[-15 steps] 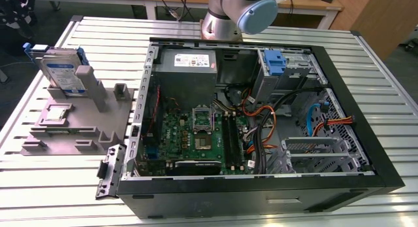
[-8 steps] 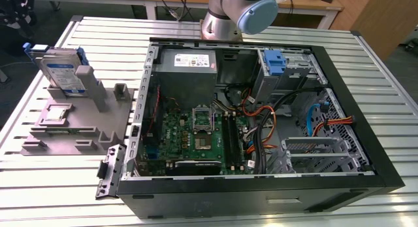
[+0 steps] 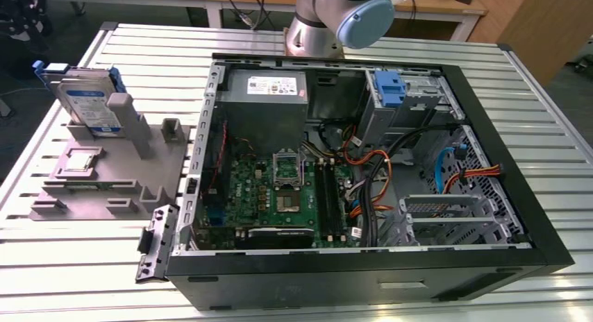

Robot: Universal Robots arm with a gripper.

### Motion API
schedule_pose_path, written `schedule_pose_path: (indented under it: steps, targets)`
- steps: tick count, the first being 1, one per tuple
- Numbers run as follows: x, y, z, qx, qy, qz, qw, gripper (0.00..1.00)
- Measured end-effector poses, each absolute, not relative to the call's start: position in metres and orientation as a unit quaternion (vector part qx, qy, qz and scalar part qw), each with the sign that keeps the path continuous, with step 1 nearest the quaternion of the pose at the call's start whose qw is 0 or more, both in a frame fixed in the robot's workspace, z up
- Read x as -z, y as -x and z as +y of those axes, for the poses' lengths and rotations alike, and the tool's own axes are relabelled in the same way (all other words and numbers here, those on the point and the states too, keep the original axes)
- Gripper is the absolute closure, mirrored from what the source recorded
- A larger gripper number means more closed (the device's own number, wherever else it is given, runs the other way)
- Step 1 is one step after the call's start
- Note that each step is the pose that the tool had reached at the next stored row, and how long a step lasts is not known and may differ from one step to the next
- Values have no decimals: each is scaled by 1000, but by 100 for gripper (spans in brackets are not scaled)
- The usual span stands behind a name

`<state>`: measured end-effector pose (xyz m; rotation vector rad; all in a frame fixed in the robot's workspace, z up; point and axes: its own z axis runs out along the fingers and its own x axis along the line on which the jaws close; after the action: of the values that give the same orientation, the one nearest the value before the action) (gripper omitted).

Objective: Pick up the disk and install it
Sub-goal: 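Pick up the disk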

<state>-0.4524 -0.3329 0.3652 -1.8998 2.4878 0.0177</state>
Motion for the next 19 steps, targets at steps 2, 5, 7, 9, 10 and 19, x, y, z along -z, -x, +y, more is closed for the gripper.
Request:
schedule_pose_path:
  steps: [2, 5, 7, 9, 10, 19]
  targets:
    - [-365, 452, -333, -6, 614, 789, 6, 90]
    - [-365, 452, -333, -5, 621, 784, 6, 90]
    - [-365, 452, -333, -5, 625, 781, 6, 90]
    - [-365, 452, -333, -5, 631, 776, 6, 90]
    - [-365, 452, -333, -5, 635, 772, 6, 90]
    - [-363, 452, -333, -6, 680, 734, 6, 90]
